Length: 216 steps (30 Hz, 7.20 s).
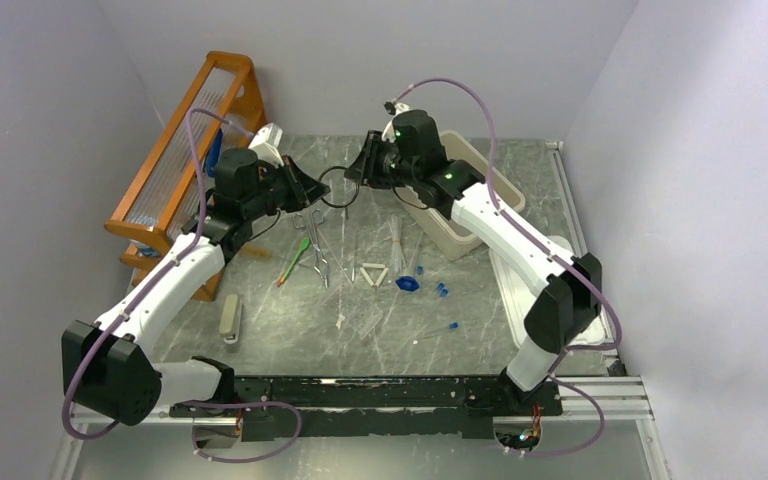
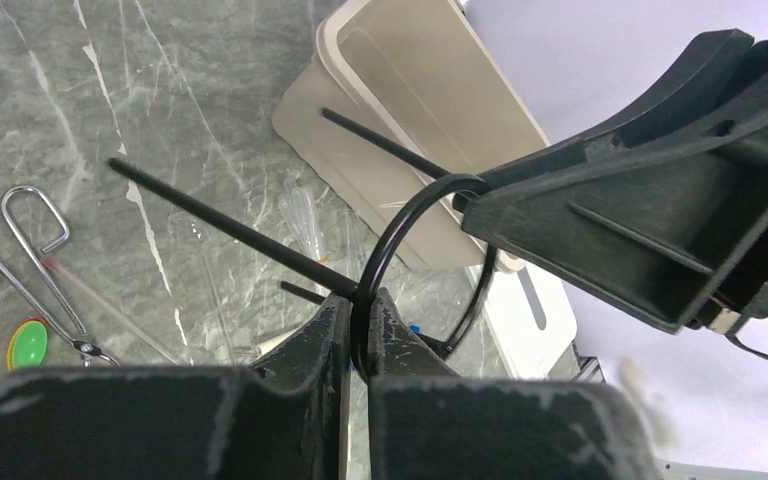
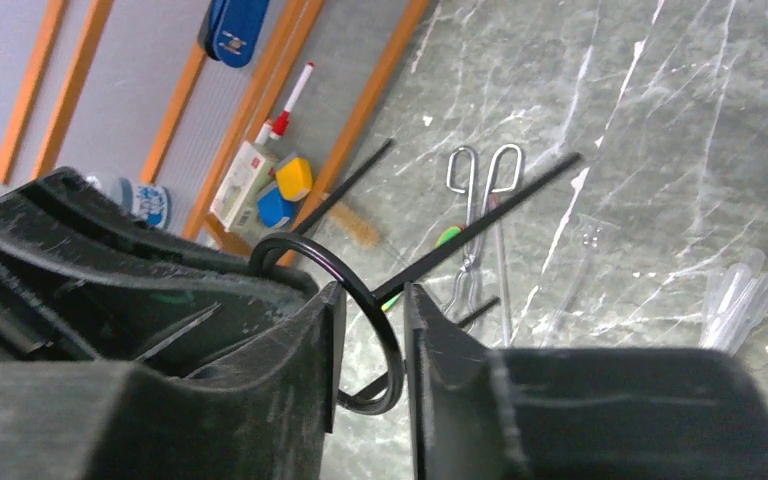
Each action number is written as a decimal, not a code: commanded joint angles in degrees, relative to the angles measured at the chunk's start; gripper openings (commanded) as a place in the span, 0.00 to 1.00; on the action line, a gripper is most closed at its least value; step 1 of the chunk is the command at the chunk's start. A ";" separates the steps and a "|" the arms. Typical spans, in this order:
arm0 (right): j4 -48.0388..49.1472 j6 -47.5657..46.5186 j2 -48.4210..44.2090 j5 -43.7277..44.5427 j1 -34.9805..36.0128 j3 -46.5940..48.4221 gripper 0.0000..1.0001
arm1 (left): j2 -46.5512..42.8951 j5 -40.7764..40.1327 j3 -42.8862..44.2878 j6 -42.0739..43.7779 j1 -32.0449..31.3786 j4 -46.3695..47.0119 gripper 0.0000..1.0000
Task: Organize the chemistry lab equipment
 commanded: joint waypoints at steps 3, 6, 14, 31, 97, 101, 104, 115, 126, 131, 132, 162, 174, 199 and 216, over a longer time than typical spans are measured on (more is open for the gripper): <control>-4.10 -5.95 5.65 4.15 1.32 6.45 0.15 | -1.30 2.25 2.94 0.02 -0.26 2.69 0.05; -5.27 -8.85 6.62 7.53 1.60 8.93 0.03 | -1.45 2.39 3.09 -0.01 -0.26 2.56 0.05; -2.07 -17.44 5.61 7.78 2.49 9.96 0.00 | -1.33 2.88 3.97 0.34 -0.26 2.07 0.23; -4.16 -20.75 -0.70 19.41 -8.88 12.36 0.00 | -8.56 -2.80 9.85 7.14 -0.26 -4.84 0.83; -10.67 -32.36 19.88 1.37 -29.65 16.89 0.46 | -10.32 -12.05 5.07 14.73 -0.26 -15.82 0.81; -11.98 -28.30 14.94 2.43 -28.94 14.42 0.48 | -11.09 -14.74 5.04 16.31 -0.26 -16.70 0.82; -11.37 -25.24 10.06 3.41 -27.12 10.25 0.49 | -11.72 -16.46 4.64 17.04 -0.26 -17.43 0.83; -10.12 -18.18 -3.31 9.82 -9.72 -3.21 0.53 | -18.81 -20.10 0.46 20.21 -0.26 -17.46 0.97; -3.92 -3.10 6.76 14.90 3.76 -12.59 0.50 | -18.96 -16.64 -1.33 19.92 -0.26 -19.35 0.91; -4.84 -1.26 16.08 16.61 6.33 -7.43 0.50 | -18.73 -15.50 -2.35 19.03 -0.26 -17.59 0.90; -6.20 -0.79 18.23 17.04 6.47 -5.66 0.50 | -18.52 -15.49 -2.35 18.95 -0.26 -17.39 0.90; -7.94 3.12 33.23 16.23 7.23 7.88 0.01 | -17.59 -16.83 -2.11 18.90 -0.26 -18.09 0.89; 1.11 -7.78 15.62 11.08 1.84 7.37 0.00 | -17.84 -10.57 -1.47 19.96 -0.26 -16.25 0.87; -13.03 -48.46 4.27 -4.76 -21.10 0.14 0.00 | -15.72 -8.02 -0.04 20.48 -0.26 -16.74 0.87; -10.54 -53.87 12.20 -4.64 -21.28 -8.13 0.00 | -13.88 -7.51 -0.82 19.48 -0.26 -15.85 0.87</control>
